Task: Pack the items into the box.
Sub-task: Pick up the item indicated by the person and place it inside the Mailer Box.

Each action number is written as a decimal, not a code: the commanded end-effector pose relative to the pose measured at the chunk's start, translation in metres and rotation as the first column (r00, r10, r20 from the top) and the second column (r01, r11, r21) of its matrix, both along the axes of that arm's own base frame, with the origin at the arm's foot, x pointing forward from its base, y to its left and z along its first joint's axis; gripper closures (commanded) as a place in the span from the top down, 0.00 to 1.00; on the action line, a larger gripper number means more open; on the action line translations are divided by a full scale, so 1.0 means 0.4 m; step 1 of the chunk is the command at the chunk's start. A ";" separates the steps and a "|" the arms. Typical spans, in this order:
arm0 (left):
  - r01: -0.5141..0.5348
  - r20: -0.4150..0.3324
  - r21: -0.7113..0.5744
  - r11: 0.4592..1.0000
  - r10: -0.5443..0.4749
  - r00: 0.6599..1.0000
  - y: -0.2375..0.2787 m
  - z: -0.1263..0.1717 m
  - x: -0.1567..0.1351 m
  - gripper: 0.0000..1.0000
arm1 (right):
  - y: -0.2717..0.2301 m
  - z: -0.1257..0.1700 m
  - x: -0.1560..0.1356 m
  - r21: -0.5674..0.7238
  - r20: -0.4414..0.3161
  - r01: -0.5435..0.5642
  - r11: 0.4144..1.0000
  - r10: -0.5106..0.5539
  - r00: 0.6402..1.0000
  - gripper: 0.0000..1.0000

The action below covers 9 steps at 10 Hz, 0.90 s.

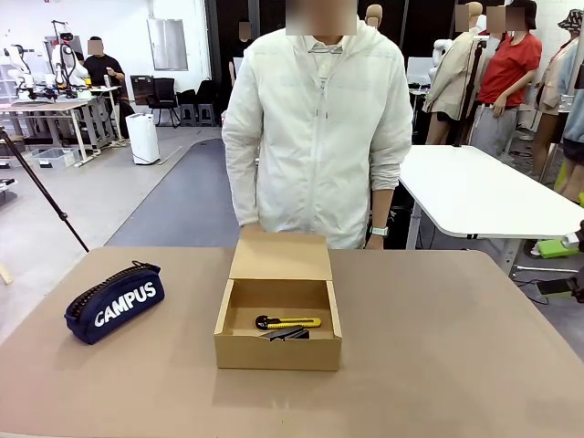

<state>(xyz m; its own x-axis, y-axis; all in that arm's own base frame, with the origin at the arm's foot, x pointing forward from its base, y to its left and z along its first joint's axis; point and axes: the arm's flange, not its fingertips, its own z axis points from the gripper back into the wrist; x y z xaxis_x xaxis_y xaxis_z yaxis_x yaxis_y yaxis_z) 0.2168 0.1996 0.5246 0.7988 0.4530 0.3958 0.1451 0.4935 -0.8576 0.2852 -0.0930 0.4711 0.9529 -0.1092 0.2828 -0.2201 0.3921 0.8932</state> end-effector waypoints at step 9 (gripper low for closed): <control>0.005 0.025 -0.007 1.000 -0.005 1.000 0.000 0.001 0.000 1.00 | -0.008 -0.002 -0.007 -0.001 0.009 -0.004 1.000 0.004 1.000 1.00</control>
<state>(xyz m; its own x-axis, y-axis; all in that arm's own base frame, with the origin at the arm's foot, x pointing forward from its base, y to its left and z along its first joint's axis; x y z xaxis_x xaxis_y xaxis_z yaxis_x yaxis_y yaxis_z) 0.2168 0.1996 0.5246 0.7988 0.4528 0.3962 0.1454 0.4936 -0.8574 0.2846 -0.0948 0.4709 0.9524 -0.1152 0.2823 -0.2172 0.3932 0.8934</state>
